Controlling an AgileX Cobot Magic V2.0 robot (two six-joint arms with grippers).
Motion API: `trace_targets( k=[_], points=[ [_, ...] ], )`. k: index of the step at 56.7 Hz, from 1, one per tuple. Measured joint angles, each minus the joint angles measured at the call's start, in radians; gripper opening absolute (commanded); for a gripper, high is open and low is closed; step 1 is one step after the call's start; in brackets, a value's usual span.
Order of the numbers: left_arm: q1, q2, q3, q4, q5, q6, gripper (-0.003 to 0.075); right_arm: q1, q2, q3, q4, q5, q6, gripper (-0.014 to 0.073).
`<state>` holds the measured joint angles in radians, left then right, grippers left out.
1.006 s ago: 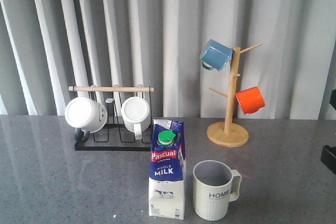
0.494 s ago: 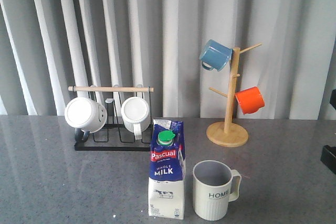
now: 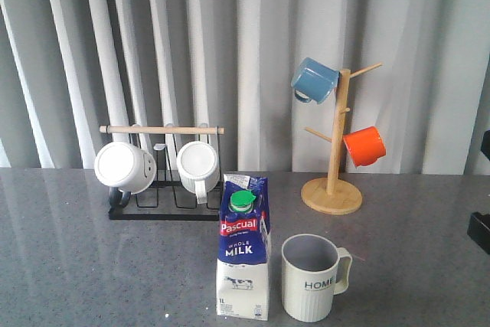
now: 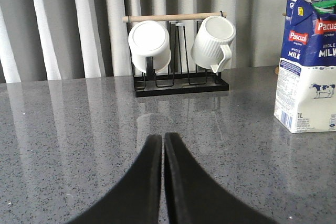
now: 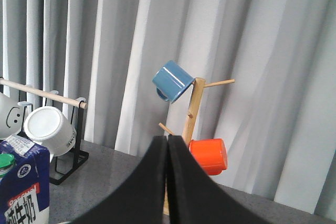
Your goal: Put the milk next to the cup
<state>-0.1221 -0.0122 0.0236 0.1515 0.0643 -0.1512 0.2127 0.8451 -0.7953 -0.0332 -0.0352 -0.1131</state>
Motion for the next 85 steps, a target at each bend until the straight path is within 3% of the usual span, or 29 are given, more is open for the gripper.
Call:
trace_targets(
  k=[56, 72, 85],
  points=[
    [0.0, 0.0, 0.0, -0.002, 0.005, 0.003, -0.0006, 0.0, -0.006, 0.015, 0.0, -0.002, -0.002, -0.0008],
    [0.0, 0.0, 0.0, -0.002, 0.005, 0.003, -0.0006, -0.005, -0.243, 0.322, 0.033, -0.008, -0.125, -0.0008],
    [0.0, 0.0, 0.0, -0.002, 0.005, 0.003, -0.0006, -0.124, -0.495, 0.611, 0.102, -0.007, -0.064, -0.0008]
  ],
)
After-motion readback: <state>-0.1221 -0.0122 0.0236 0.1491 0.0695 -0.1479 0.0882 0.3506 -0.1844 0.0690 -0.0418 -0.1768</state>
